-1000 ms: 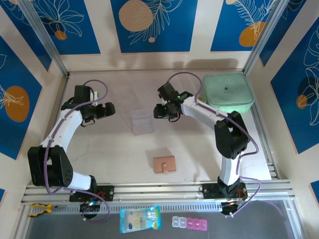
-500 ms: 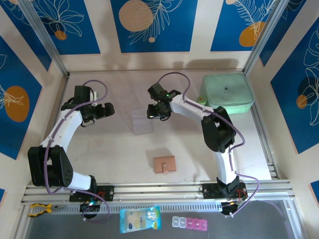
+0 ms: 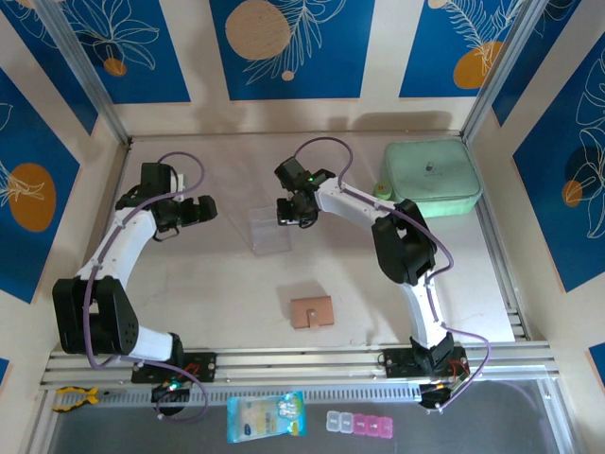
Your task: Take the credit cards out of the card holder
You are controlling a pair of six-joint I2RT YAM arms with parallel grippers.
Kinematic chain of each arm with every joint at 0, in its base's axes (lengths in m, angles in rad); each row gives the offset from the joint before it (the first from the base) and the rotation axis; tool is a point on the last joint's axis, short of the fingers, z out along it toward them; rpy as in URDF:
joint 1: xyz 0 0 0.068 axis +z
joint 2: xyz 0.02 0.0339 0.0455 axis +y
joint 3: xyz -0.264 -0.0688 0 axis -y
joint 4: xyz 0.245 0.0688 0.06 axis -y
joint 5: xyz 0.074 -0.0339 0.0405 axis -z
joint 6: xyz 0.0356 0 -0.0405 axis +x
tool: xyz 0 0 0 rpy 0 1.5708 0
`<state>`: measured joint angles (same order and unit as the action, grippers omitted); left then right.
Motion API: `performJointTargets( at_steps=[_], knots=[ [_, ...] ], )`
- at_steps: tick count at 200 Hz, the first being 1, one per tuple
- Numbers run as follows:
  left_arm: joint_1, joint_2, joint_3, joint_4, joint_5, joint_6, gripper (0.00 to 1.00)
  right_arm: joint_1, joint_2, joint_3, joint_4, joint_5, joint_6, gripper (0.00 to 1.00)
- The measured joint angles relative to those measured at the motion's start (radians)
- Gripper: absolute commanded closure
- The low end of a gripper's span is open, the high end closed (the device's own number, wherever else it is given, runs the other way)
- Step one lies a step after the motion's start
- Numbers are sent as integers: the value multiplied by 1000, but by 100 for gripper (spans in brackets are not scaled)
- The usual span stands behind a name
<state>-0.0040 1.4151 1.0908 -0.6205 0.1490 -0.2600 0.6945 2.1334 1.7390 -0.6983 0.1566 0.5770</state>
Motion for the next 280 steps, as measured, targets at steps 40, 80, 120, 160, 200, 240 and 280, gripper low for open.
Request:
performJointTargets(
  at_steps=[40,80,120,160,200,240,280],
  knots=[
    [0,0,0,0,0,0,0,0,23,10,-6,2,0,79],
    [0,0,0,0,0,4,0,0,29,11,-10,2,0,86],
    [0,0,0,0,0,4,0,-1,29,21,-26,13,0,90],
    [0,0,0,0,0,4,0,-18,29,23,-39,32,-5,91],
    [0,0,0,0,0,4,0,-85,29,29,-59,62,-27,92],
    [0,0,0,0,0,4,0,-154,29,66,-112,126,-54,92],
    [0,0,0,0,0,4,0,-167,51,114,-132,158,-76,92]
  ],
)
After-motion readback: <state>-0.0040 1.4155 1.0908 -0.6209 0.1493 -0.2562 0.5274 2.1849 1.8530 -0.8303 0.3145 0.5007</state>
